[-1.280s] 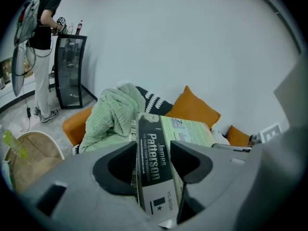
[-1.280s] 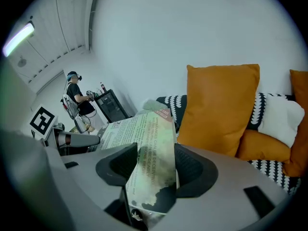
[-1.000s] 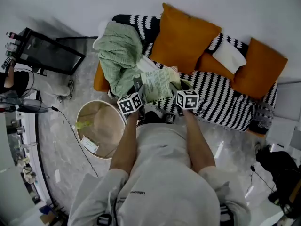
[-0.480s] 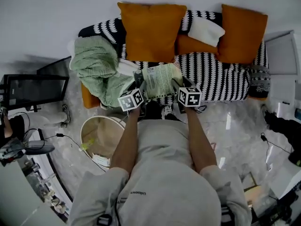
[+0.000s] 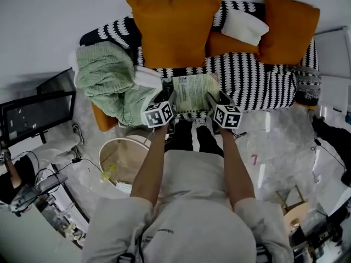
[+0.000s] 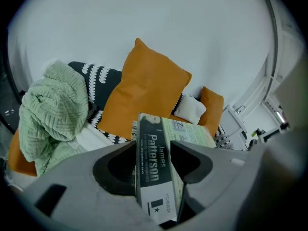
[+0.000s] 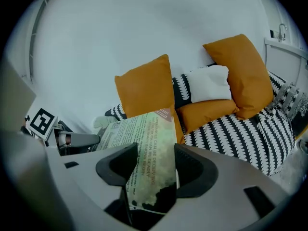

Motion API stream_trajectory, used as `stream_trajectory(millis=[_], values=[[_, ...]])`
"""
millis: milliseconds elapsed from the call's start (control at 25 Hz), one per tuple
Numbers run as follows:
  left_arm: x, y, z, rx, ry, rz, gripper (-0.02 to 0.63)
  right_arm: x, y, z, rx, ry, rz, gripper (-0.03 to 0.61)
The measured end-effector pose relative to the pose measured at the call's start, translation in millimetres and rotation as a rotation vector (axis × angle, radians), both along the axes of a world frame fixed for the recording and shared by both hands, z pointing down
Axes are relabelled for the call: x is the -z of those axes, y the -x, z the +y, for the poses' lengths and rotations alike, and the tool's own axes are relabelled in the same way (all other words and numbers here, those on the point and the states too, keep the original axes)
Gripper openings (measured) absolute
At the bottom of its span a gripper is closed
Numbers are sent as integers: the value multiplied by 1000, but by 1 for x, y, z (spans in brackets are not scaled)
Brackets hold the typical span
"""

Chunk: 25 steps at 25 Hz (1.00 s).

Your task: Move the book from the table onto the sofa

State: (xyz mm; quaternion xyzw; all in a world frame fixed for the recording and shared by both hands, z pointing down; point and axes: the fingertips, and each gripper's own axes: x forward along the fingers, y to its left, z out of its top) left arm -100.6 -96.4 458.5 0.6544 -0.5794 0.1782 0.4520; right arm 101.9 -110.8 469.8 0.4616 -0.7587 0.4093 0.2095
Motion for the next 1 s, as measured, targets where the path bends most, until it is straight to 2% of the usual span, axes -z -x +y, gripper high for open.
stream_trajectory(millis=[400,720,1000], values=[[-94,24,-14,-18,70,23,222,-86,25,-9,24,64,35,239],[-188,23,13,-54,150,30,222,-181,24,26,-18,150,44,239],[-221,24,20,-63,159,34,222,-212,27,24,-12,144,56,239]])
